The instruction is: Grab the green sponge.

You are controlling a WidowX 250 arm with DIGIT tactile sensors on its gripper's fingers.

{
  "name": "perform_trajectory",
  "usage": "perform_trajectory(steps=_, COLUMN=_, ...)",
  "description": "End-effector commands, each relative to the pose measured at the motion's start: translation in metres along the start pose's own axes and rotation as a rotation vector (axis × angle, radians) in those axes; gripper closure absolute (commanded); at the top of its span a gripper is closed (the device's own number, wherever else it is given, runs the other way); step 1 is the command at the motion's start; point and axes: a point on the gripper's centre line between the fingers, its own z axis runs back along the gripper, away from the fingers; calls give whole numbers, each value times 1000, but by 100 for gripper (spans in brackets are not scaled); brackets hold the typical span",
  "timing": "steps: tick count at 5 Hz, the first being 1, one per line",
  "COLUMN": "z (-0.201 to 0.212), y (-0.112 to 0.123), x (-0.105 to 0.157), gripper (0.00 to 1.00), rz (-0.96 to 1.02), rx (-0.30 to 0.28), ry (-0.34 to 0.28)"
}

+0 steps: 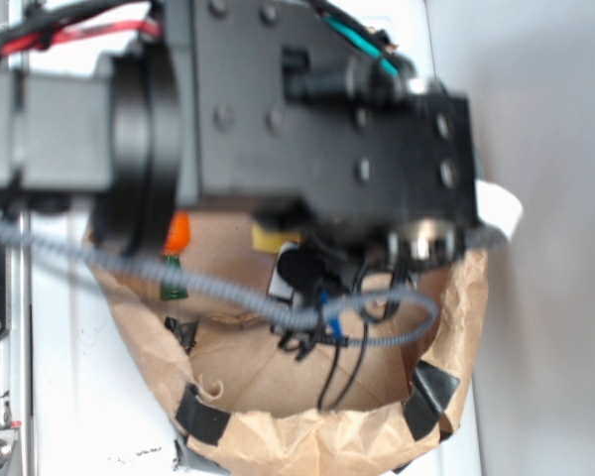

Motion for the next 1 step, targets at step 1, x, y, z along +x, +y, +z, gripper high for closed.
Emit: perform_trajectory(steps=1, z=40, y=-4, x=-5, gripper=100, rz=144, rx=160, ry=-83)
